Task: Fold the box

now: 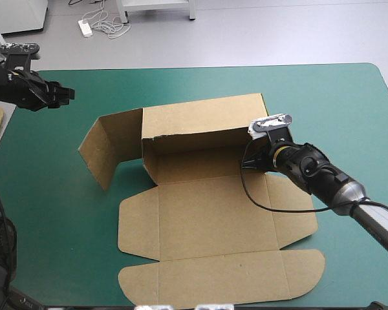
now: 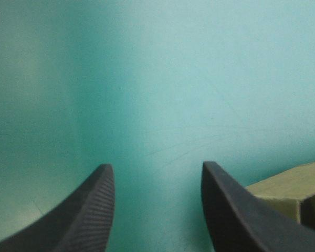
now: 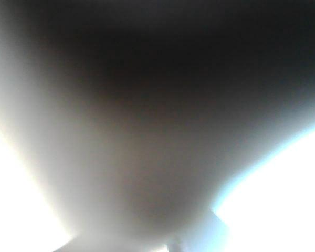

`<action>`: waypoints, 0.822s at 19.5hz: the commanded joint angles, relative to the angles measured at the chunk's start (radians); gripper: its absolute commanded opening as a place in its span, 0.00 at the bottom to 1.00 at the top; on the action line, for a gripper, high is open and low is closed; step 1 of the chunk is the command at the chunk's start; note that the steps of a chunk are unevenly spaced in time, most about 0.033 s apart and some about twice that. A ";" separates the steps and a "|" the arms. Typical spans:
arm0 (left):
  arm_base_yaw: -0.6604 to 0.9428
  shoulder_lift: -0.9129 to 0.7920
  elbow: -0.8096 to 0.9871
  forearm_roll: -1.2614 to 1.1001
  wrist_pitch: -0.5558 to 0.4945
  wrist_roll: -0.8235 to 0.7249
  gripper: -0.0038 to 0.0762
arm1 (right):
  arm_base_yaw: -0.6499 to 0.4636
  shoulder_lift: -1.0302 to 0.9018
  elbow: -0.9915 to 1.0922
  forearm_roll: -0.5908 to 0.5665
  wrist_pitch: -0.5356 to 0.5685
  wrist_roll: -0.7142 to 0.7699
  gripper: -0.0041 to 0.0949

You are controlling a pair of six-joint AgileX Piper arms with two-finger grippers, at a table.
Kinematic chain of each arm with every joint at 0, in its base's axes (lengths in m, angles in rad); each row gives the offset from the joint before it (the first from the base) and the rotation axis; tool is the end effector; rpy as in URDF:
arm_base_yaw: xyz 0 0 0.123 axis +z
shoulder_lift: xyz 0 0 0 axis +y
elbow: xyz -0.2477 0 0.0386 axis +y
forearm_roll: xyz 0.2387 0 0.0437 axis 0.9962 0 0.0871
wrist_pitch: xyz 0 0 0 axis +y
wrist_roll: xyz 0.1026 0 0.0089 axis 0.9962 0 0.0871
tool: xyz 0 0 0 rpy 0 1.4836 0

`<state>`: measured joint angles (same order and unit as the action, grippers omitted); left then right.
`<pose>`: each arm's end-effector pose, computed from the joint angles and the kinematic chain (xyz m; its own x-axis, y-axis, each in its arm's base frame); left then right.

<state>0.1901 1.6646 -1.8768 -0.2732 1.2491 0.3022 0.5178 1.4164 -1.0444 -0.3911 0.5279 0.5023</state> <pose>0.3434 0.0392 0.3787 -0.7812 0.0586 -0.6216 0.1348 0.9879 -0.0763 0.2793 0.1363 0.2566 -0.6613 -0.1966 -0.7239 -0.2650 0.9640 -0.0198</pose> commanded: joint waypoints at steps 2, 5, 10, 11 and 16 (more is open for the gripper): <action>0.001 -0.045 -0.031 -0.029 0.009 -0.002 0.51 | -0.002 -0.056 -0.232 0.028 0.236 -0.082 0.02; 0.001 -0.045 -0.031 -0.033 0.009 -0.002 0.51 | -0.003 -0.050 -0.455 0.079 0.442 -0.163 0.02; 0.001 -0.045 -0.031 -0.040 0.013 -0.006 0.51 | -0.003 0.058 -0.690 0.091 0.708 -0.239 0.02; 0.001 -0.045 -0.031 -0.048 0.013 -0.006 0.51 | -0.003 0.076 -0.711 0.098 0.720 -0.254 0.02; 0.001 -0.045 -0.031 -0.068 0.019 -0.006 0.51 | -0.051 0.169 -0.772 0.269 0.720 -0.309 0.02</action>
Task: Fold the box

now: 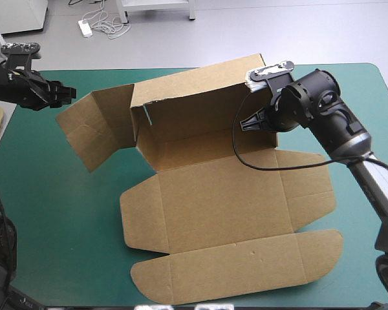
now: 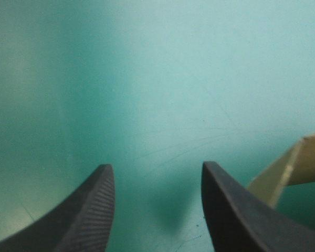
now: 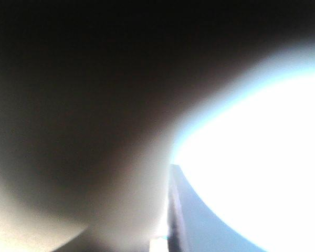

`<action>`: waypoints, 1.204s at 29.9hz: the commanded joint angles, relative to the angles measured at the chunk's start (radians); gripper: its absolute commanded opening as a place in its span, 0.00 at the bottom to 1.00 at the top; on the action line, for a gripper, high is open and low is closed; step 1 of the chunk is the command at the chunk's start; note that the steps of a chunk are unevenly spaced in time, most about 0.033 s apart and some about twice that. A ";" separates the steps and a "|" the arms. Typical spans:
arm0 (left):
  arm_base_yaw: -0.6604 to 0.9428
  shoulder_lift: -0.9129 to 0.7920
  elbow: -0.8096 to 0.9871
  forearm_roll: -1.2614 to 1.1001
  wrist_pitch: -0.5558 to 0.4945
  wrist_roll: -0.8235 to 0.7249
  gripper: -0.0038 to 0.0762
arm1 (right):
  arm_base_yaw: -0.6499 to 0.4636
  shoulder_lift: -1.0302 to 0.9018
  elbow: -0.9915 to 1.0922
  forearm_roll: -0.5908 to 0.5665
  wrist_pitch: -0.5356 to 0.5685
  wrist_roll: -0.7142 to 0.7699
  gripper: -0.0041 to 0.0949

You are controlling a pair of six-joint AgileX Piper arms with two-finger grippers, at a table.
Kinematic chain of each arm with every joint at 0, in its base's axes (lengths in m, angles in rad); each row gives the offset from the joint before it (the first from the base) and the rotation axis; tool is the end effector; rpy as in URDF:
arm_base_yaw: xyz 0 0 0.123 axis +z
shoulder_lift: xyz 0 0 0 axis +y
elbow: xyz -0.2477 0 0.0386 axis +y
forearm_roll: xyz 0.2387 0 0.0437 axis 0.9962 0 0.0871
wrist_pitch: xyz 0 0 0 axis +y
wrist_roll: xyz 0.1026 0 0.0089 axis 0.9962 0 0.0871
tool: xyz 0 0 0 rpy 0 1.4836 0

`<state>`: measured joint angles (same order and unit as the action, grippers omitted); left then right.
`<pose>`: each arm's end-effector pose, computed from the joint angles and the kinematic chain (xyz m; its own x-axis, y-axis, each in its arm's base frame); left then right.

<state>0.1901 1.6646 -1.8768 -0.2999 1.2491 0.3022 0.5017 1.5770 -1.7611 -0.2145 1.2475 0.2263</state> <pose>0.3436 0.0367 0.3794 -0.7777 0.0491 -0.6267 0.1430 0.9846 -0.1003 0.2939 0.1375 0.3739 -0.7720 -0.2485 -0.5851 -0.2531 0.9645 -0.0757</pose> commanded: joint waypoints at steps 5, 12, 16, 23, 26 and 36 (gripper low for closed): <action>0.001 -0.045 -0.031 -0.041 0.035 -0.006 0.51 | -0.131 0.100 -0.055 0.261 0.000 -0.072 0.02; 0.001 -0.045 -0.031 -0.041 0.040 -0.006 0.51 | -0.178 0.191 -0.055 0.369 0.002 -0.090 0.02; 0.001 -0.045 -0.031 -0.043 0.042 -0.006 0.51 | -0.178 0.213 -0.053 0.378 0.002 -0.091 0.03; 0.001 -0.045 -0.031 -0.043 0.042 -0.006 0.51 | -0.178 0.258 -0.053 0.352 0.000 -0.109 0.03; 0.001 -0.045 -0.031 -0.043 0.042 -0.006 0.51 | -0.178 0.284 -0.053 0.318 -0.002 -0.109 0.05; 0.001 -0.045 -0.031 -0.043 0.042 -0.001 0.51 | -0.178 0.270 -0.082 0.294 -0.094 -0.145 0.36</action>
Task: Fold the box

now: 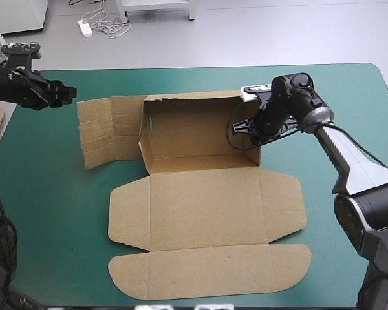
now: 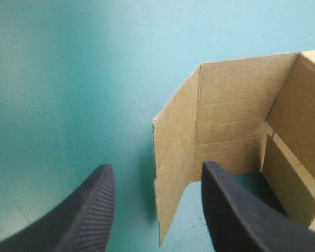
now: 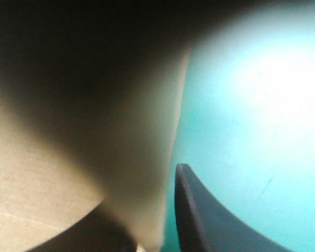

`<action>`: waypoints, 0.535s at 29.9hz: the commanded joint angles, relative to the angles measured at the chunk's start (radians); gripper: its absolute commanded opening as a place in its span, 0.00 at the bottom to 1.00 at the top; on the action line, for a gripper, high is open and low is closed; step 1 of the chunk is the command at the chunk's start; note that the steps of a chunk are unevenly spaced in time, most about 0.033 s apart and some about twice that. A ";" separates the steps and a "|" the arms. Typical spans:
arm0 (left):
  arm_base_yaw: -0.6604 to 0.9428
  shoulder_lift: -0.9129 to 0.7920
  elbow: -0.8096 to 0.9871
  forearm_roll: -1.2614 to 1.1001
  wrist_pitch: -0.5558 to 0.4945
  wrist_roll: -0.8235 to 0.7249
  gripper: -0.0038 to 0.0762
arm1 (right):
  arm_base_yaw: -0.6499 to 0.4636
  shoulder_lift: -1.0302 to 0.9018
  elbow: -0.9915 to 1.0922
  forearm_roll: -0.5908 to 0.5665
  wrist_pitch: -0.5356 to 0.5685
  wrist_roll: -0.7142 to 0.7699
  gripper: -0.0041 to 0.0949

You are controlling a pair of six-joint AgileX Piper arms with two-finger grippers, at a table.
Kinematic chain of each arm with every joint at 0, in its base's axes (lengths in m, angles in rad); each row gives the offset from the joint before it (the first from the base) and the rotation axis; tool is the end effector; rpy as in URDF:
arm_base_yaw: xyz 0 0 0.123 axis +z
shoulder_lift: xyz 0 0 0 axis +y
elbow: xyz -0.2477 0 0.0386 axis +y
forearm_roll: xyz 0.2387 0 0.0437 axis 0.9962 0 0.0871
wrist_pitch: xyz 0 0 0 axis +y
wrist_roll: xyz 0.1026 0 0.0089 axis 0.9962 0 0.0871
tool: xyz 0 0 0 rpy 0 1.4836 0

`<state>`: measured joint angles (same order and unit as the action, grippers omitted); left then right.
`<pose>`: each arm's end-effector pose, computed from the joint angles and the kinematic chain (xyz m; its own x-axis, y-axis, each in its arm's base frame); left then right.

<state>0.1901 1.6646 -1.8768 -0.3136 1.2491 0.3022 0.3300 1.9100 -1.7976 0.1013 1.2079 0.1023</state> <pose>0.3437 0.0354 0.3798 -0.7760 0.0442 -0.6292 0.1472 0.9827 -0.1126 0.3705 0.1372 0.2637 -0.9321 -0.1741 -0.3174 -0.2260 0.9648 0.1342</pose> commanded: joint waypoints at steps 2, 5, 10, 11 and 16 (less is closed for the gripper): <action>0.001 -0.045 -0.031 -0.029 0.042 -0.001 0.51 | -0.007 -0.080 -0.053 -0.030 -0.085 -0.021 0.46; 0.001 -0.045 -0.031 -0.029 0.038 -0.001 0.51 | -0.007 -0.112 -0.053 -0.053 -0.127 -0.021 0.60; 0.001 -0.045 -0.031 -0.029 0.025 0.001 0.51 | -0.007 -0.152 -0.054 -0.092 -0.139 -0.012 0.66; 0.001 -0.045 -0.031 -0.029 0.023 0.001 0.51 | -0.007 -0.164 -0.054 -0.092 -0.139 -0.012 0.66; 0.001 -0.045 -0.031 -0.010 0.022 0.006 0.51 | 0.014 -0.235 0.004 -0.101 -0.170 -0.015 0.66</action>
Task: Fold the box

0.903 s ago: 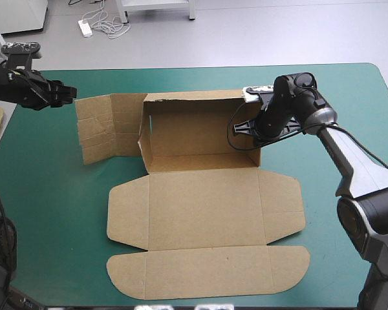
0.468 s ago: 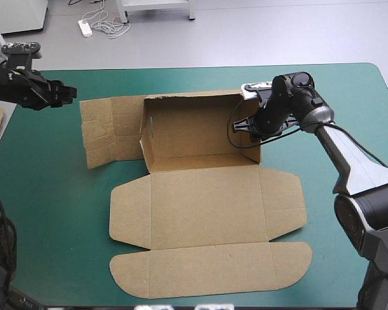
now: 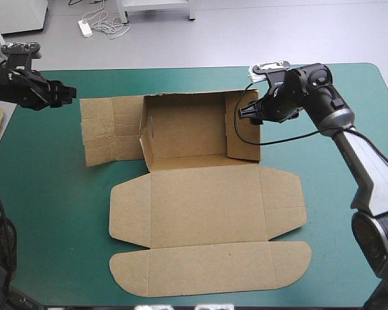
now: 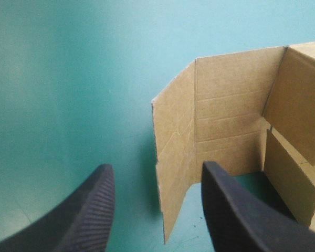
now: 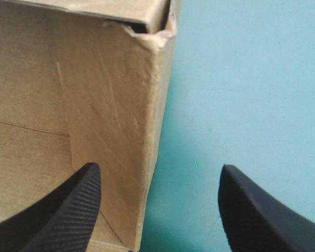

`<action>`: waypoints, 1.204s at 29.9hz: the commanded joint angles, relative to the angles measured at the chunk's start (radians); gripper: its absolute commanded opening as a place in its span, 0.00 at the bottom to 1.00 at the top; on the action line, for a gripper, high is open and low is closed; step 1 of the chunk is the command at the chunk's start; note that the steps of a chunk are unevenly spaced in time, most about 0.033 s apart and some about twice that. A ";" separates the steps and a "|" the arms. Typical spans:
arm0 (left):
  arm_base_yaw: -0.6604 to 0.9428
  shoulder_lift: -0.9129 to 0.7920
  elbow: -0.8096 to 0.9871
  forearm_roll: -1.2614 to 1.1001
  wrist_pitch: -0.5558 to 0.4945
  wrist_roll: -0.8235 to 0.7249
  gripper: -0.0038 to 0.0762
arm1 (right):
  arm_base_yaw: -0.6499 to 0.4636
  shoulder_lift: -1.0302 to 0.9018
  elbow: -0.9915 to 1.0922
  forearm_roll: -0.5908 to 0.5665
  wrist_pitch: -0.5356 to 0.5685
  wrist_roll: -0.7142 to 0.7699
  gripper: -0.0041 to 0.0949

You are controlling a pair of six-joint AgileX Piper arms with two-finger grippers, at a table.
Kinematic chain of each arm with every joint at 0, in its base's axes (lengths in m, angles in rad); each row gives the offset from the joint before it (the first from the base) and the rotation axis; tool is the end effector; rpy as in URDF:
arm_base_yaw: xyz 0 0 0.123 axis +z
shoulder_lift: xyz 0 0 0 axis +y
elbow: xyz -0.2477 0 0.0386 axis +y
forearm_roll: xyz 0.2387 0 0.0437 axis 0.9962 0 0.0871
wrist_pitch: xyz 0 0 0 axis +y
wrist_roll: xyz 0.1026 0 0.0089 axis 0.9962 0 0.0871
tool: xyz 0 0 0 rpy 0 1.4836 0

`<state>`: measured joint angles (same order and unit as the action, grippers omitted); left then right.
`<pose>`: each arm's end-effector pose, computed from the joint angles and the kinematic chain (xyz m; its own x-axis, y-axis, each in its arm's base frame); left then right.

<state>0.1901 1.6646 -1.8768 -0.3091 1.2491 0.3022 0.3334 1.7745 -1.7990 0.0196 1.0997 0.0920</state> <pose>0.3437 0.0359 0.3796 -0.7765 0.0458 -0.6284 0.1458 0.9833 -0.1086 0.3605 0.1267 0.3213 -0.8188 -0.1770 -0.5462 -0.2551 0.9644 0.0699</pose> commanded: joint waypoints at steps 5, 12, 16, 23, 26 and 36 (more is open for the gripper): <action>0.001 -0.045 -0.031 -0.015 0.022 0.008 0.51 | 0.069 -0.223 0.219 -0.077 -0.254 0.054 0.66; 0.001 -0.045 -0.031 -0.018 0.014 0.008 0.51 | 0.121 -0.284 0.449 -0.231 -0.459 0.214 0.64; 0.001 -0.045 -0.031 -0.018 0.014 0.008 0.51 | 0.121 -0.276 0.504 -0.234 -0.560 0.217 0.64; 0.001 -0.045 -0.031 -0.018 0.014 0.008 0.51 | 0.121 -0.169 0.502 -0.234 -0.655 0.231 0.64; 0.001 -0.045 -0.031 -0.018 0.014 0.008 0.51 | 0.121 -0.129 0.498 -0.239 -0.678 0.251 0.61; 0.001 -0.045 -0.031 -0.018 -0.002 0.008 0.51 | 0.121 -0.130 0.368 -0.285 -0.556 0.245 0.02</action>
<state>0.1901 1.6646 -1.8768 -0.3023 1.2491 0.3099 0.4529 1.7036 -1.3421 -0.2316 0.5262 0.3469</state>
